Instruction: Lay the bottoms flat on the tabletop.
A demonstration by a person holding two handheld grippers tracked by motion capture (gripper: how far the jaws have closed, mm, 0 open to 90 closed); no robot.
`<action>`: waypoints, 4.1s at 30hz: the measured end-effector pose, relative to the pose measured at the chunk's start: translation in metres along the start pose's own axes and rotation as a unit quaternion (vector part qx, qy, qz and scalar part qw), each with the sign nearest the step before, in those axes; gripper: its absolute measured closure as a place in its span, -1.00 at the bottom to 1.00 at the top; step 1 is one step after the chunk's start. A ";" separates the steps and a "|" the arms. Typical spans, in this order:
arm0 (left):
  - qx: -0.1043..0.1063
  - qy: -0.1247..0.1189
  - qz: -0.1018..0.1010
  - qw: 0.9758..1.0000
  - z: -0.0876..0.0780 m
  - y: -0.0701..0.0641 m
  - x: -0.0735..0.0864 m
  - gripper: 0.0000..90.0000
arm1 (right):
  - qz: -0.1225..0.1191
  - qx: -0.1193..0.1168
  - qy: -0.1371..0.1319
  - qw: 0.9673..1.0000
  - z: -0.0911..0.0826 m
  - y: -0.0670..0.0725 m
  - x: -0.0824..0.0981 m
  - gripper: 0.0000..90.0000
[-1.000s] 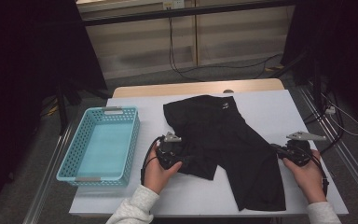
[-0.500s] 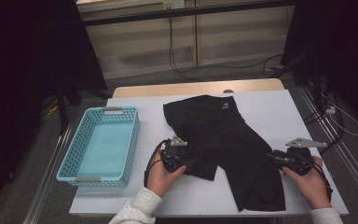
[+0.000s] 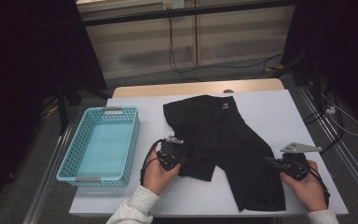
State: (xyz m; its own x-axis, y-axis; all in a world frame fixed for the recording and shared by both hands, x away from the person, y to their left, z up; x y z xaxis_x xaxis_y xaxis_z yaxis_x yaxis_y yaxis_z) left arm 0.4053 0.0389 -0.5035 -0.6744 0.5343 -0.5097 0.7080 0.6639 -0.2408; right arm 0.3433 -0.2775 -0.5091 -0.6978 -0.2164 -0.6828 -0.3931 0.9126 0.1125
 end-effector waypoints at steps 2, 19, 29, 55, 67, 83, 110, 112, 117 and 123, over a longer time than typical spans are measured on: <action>-0.019 -0.007 -0.013 1.000 -0.008 0.012 -0.001 0.97 | 0.010 0.004 -0.010 1.000 -0.006 -0.008 -0.001 1.00; 0.005 -0.059 0.021 0.998 -0.016 -0.003 -0.017 0.15 | 0.013 0.020 -0.018 1.000 -0.006 -0.014 0.000 0.64; 0.014 -0.084 0.064 0.994 -0.015 -0.023 -0.032 -0.31 | -0.014 0.021 -0.020 1.000 -0.014 0.001 0.001 0.12; 0.041 -0.054 0.114 0.991 0.023 -0.058 -0.036 -0.42 | -0.090 0.003 0.018 0.996 -0.018 0.044 0.038 0.79; 0.039 -0.047 0.137 0.989 0.042 -0.065 -0.034 -0.24 | -0.060 -0.011 0.005 0.998 -0.037 0.031 0.034 1.00; 0.026 -0.032 0.107 0.993 0.041 -0.054 -0.028 0.29 | -0.018 0.032 0.007 0.999 -0.056 -0.017 0.050 1.00; 0.059 0.016 0.071 0.996 0.037 -0.060 -0.015 1.00 | 0.014 0.049 0.009 0.999 -0.027 -0.021 0.035 0.23; 0.060 0.018 0.074 0.995 0.036 -0.058 -0.014 1.00 | 0.017 0.043 0.004 0.999 -0.024 -0.021 0.034 0.64; 0.059 0.019 0.073 0.995 0.032 -0.056 -0.013 1.00 | 0.004 0.012 0.020 1.000 -0.028 -0.012 0.037 0.99; 0.068 0.020 0.077 0.994 0.029 -0.060 -0.012 1.00 | 0.015 0.010 0.033 0.999 -0.039 -0.016 0.047 0.77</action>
State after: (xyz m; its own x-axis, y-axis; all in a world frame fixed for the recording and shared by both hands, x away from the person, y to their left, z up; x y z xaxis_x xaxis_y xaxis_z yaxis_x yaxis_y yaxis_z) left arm 0.3771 -0.0223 -0.5065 -0.5618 0.6460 -0.5168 0.8234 0.4968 -0.2742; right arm 0.2935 -0.3161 -0.5147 -0.7464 -0.2113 -0.6310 -0.3608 0.9253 0.1169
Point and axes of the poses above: each handheld gripper's, and its own axes: z roughly forward along the jaws, x roughly out of its underside, y roughly to its left, the point moved 8 cm from there along z, roughly forward along the jaws, and after that the axes turned 6 degrees about y, right-handed, at the moved point
